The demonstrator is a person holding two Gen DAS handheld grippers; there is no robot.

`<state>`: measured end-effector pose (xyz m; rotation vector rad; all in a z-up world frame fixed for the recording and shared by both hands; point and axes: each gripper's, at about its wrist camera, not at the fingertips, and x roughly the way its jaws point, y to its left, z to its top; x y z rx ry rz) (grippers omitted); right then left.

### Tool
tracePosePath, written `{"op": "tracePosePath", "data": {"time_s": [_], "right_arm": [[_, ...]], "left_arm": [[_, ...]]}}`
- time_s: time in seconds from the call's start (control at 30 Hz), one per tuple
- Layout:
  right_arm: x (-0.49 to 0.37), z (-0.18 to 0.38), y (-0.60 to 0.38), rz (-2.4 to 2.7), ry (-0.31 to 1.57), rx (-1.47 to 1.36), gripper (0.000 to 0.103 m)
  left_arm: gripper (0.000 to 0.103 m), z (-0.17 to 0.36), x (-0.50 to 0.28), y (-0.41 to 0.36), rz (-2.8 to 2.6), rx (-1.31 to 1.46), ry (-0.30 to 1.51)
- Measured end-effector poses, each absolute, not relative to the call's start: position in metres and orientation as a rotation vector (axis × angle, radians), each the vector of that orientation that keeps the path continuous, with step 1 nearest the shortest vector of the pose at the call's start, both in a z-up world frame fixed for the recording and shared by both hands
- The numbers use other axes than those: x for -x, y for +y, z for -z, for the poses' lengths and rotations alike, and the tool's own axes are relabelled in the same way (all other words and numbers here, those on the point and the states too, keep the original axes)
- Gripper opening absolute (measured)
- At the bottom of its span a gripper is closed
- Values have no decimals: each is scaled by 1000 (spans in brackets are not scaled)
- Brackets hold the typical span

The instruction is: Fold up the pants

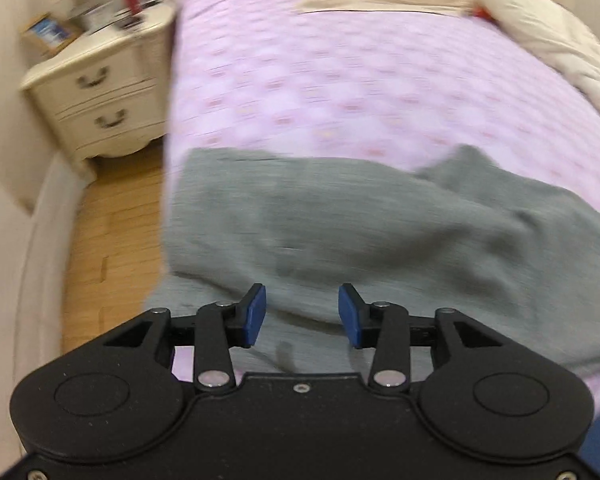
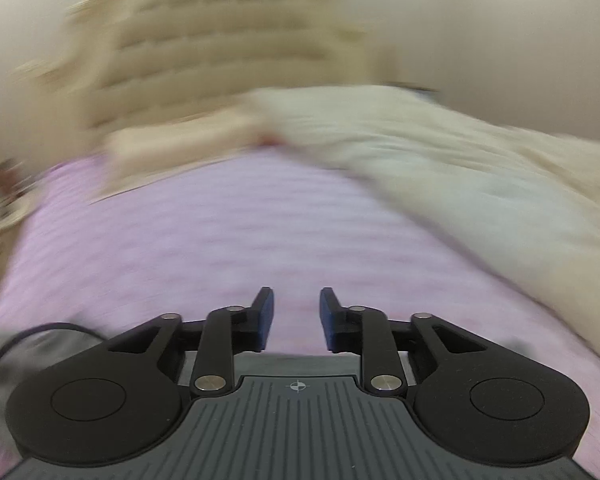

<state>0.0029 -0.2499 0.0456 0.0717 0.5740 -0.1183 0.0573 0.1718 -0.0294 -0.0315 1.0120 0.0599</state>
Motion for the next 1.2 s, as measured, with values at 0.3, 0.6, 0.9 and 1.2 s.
{"op": "tracePosePath", "data": {"time_s": [0.3,0.6,0.9,1.2], "right_arm": [[-48,-14,-105,-363,714,105,26],[-31,30,-10,-588,878,358,32],[-11,51,21,-549,888,565,31],[-14,36,9,-517,827,462,4]], "left_arm": [[60,44,-71,225,-143,24,1011],[66,57,-86,246,-92,57,994],[70,66,-101,252,-72,81,991],[4,64,-117,245,-46,108,969]]}}
